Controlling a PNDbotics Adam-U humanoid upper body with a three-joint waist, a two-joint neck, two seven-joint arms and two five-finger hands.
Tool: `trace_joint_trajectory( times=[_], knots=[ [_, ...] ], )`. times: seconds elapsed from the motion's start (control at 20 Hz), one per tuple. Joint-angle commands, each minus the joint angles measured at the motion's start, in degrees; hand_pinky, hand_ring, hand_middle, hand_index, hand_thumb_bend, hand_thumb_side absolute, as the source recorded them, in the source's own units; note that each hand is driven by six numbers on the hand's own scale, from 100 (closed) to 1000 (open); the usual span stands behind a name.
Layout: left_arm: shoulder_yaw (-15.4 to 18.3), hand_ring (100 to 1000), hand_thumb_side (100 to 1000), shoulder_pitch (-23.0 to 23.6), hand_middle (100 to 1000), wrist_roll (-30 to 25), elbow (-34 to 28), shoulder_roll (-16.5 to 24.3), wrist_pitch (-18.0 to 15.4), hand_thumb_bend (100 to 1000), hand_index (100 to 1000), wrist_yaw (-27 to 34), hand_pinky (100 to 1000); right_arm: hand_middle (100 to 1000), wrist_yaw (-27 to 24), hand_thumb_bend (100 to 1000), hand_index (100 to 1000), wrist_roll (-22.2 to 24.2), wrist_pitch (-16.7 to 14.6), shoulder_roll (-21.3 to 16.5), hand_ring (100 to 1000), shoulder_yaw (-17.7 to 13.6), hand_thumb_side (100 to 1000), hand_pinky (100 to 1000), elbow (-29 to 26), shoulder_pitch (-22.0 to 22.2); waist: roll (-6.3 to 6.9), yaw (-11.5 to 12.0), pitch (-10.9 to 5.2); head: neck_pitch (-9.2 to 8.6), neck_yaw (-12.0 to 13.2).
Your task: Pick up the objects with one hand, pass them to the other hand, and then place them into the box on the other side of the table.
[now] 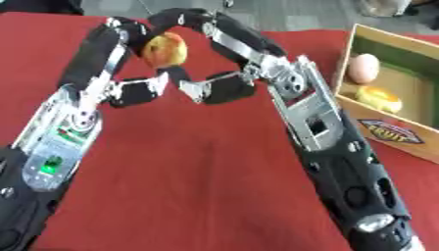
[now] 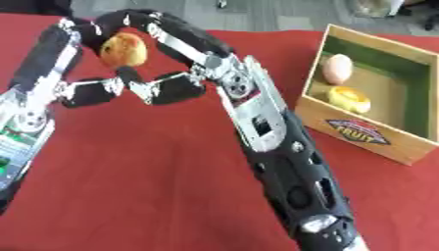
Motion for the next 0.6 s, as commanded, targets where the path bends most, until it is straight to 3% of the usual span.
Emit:
trace_joint_trajectory(
  times=[0.05,0.6],
  knots=[
    [0.3,501,112,-0.6,436,-0.2,-1.3,0.4,0.0,191,456,0.2,666,807,-0.6,100,932,-0.2,-0.2,0.4,1000,-0.1,100,985,-1.4,-0.8,-0.09,0.0,-1.89,0.12,-0.1],
    [0.1,502,101,-0.6,434,0.0,-2.9,0.6,-0.3,198,456,-0.2,666,821,6.1,124,930,-1.5,-0.4,0.6,1000,-1.1,100,983,-0.3,-0.9,-0.14,0.3,-1.92,-0.2,-0.4]
  ],
)
